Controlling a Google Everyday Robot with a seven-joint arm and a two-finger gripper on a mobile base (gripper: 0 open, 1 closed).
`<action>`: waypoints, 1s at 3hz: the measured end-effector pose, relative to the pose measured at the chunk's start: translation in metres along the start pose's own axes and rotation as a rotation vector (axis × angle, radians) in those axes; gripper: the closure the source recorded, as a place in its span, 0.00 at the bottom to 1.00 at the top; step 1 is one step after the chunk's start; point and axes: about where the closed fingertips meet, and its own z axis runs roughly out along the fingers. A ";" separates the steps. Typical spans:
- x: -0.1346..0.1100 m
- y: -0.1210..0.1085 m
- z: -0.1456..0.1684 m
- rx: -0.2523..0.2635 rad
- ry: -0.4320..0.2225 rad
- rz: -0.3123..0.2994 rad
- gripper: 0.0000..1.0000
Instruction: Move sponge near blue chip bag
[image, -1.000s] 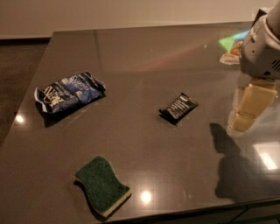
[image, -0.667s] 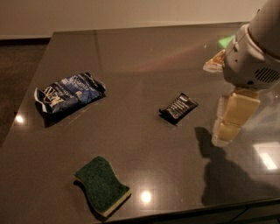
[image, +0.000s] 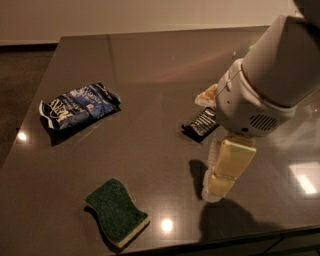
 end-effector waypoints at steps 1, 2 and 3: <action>-0.027 0.025 0.023 -0.014 -0.045 -0.030 0.00; -0.049 0.044 0.049 -0.018 -0.078 -0.065 0.00; -0.065 0.056 0.077 -0.026 -0.096 -0.087 0.00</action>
Offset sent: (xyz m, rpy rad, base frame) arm -0.0521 0.0971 -0.0698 0.1057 0.0045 0.1129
